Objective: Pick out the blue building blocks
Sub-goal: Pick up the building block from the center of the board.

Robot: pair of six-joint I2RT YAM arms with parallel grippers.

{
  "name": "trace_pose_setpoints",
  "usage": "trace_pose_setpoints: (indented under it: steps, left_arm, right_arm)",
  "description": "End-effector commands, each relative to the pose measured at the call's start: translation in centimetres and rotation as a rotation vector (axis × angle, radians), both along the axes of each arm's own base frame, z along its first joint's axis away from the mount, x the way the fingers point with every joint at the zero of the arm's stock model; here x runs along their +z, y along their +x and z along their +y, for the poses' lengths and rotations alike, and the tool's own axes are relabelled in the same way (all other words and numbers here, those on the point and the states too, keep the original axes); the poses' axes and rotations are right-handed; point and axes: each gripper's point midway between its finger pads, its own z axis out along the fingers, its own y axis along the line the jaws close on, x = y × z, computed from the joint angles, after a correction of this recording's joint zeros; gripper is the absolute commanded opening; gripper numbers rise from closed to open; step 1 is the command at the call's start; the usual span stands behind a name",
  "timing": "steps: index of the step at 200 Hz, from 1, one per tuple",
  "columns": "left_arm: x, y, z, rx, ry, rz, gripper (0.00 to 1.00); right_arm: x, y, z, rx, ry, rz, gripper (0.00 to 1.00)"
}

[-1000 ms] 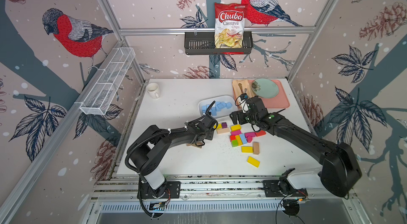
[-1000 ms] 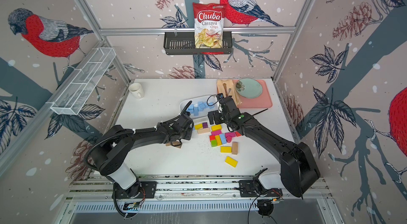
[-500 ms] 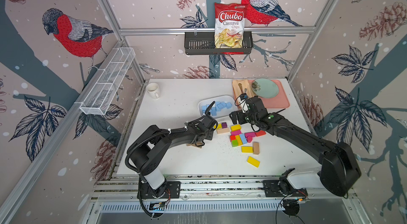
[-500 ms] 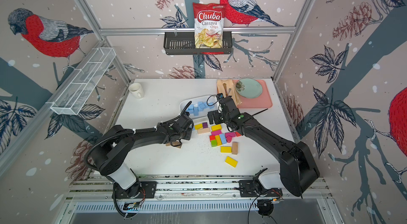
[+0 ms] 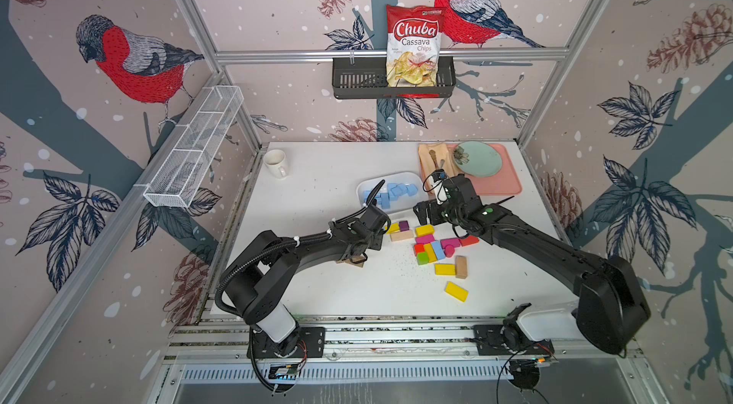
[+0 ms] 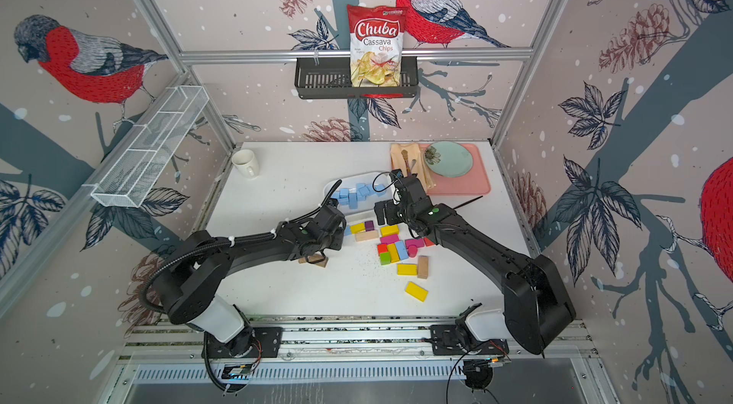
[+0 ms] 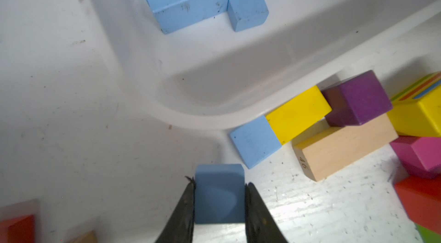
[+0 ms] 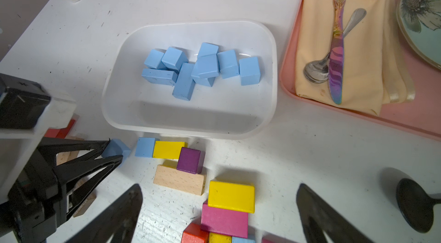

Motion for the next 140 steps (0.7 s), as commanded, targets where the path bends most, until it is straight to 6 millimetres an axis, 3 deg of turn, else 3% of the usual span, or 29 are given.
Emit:
trace_pose_setpoints:
  steps: [1,66,94,101,107,140]
  left_arm:
    - [1.4,0.2,0.4,0.031,-0.018,-0.028,0.3]
    - [8.6,2.6,-0.4,0.05,-0.169,-0.157,0.29]
    - [10.0,4.5,-1.6,0.036,-0.209,-0.173,0.29]
    - [9.5,4.6,-1.9,0.026,-0.205,-0.162,0.29]
    - [10.6,5.4,-2.7,0.017,-0.224,-0.178,0.29]
    - [10.6,7.2,-5.6,-0.029,-0.266,-0.161,0.29]
  right_arm:
    - [0.6,0.4,0.2,-0.012,0.026,-0.018,0.99]
    - [0.6,0.4,0.2,-0.013,0.029,-0.019,1.0]
    - [0.9,0.3,-0.1,-0.018,0.029,-0.022,1.0]
    - [1.0,0.2,-0.1,-0.019,0.031,-0.025,0.99]
    - [1.0,0.2,-0.2,-0.021,0.031,-0.027,0.99]
    - [1.3,0.1,-0.9,-0.04,0.03,-0.037,0.99]
